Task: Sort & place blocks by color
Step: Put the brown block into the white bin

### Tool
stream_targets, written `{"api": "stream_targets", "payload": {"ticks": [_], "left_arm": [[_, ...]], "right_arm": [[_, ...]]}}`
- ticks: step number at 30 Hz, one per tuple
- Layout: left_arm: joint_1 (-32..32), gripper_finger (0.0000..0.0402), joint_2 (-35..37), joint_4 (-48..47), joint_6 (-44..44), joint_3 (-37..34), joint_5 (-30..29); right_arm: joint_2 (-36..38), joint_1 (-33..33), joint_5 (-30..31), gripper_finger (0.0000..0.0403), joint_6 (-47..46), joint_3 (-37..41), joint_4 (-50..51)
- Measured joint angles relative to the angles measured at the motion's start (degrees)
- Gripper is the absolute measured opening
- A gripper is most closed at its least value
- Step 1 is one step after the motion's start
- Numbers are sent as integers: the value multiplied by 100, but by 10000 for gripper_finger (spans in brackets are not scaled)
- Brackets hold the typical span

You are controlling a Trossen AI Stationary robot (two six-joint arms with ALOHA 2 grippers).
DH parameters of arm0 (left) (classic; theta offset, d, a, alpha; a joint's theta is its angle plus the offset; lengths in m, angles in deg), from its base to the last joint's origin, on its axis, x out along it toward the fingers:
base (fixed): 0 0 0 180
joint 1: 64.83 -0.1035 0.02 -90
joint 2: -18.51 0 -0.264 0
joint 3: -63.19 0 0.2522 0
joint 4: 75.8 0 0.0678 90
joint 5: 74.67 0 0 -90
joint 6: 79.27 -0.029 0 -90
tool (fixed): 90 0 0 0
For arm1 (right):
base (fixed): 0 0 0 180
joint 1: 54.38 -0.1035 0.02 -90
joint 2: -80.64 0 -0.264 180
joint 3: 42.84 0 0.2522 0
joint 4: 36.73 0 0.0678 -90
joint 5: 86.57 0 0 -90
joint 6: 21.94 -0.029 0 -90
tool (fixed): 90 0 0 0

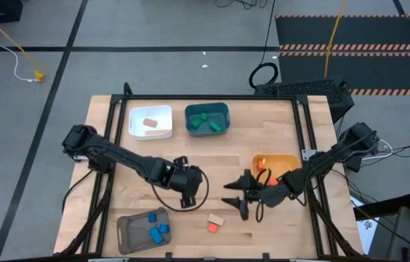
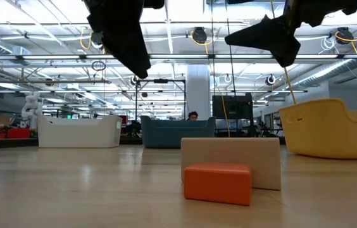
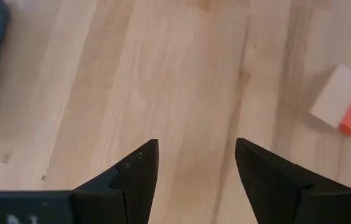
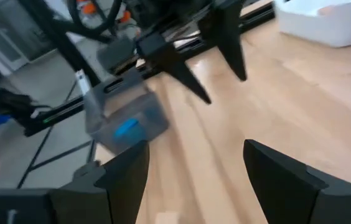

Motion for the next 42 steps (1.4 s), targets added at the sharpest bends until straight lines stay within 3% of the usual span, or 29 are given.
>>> {"api": "stream_targets", "payload": {"ticks": [4,9,16,28,33,42], "left_arm": [[227,214,-1,249,-277,0,295],[487,214,-227,1231,-1179,0,755],[740,214,-747,2494,-2224,0,795],[721,214,-1758,3367,-2257,-2,1178],[630,214,-1958,3620,-2342,-2,1527],[394,214,-1958,3596,-2549,-2,1502]], "right_arm": [[-196,-141,1,251,0,0,-362],[-131,-219,3,251,9,0,-423],[-43,-372,-54,251,136,-2,-442],[-39,-538,-197,251,2,0,-439],[-39,-534,-194,251,6,0,-439],[-39,-532,-196,251,5,0,-437]]}}
